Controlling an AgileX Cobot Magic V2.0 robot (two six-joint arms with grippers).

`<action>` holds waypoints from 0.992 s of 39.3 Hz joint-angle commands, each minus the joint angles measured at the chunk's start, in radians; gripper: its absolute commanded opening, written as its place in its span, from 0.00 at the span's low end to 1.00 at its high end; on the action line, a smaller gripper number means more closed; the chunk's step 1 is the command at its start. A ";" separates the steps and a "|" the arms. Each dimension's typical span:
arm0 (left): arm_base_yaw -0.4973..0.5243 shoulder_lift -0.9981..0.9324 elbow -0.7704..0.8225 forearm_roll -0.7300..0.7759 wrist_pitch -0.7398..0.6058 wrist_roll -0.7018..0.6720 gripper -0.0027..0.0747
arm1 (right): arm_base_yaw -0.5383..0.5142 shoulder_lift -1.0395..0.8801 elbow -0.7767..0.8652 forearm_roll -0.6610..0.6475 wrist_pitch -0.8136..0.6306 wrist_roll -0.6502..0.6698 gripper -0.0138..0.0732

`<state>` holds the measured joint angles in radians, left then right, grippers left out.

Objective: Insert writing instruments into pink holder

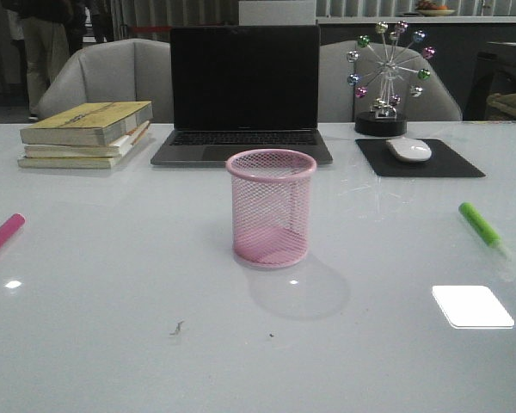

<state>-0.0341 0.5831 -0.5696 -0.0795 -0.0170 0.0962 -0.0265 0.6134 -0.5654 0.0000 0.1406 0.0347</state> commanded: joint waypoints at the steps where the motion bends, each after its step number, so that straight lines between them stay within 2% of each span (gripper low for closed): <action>1: -0.003 0.064 -0.038 -0.040 -0.064 -0.004 0.36 | 0.001 0.068 -0.039 -0.013 -0.056 0.001 0.21; 4: -0.003 0.101 -0.038 -0.069 -0.064 -0.004 0.47 | 0.001 0.107 -0.039 -0.013 -0.010 0.001 0.29; 6: -0.003 0.126 -0.038 -0.069 -0.059 -0.004 0.53 | 0.001 0.132 -0.039 -0.013 0.033 0.001 0.42; 9: -0.003 0.167 -0.038 -0.069 -0.049 -0.004 0.55 | 0.001 0.160 -0.039 -0.013 0.073 0.001 0.61; 12: -0.003 0.207 -0.038 -0.069 -0.049 -0.004 0.55 | 0.001 0.190 -0.039 -0.013 0.079 0.001 0.70; 17: -0.003 0.265 -0.038 -0.155 -0.038 -0.004 0.54 | 0.001 0.229 -0.039 -0.013 0.082 0.001 0.70; 22: -0.003 0.300 -0.038 -0.160 -0.003 -0.004 0.54 | 0.001 0.268 -0.039 -0.013 0.090 0.001 0.70; 26: -0.003 0.305 -0.040 -0.158 0.035 -0.004 0.55 | 0.001 0.297 -0.061 0.012 0.153 0.001 0.70; 39: -0.003 0.305 -0.040 -0.153 0.068 -0.004 0.54 | 0.001 0.513 -0.314 0.026 0.343 0.001 0.70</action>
<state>-0.0341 0.8947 -0.5696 -0.2252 0.1238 0.0962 -0.0265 1.0830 -0.7873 0.0242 0.4983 0.0347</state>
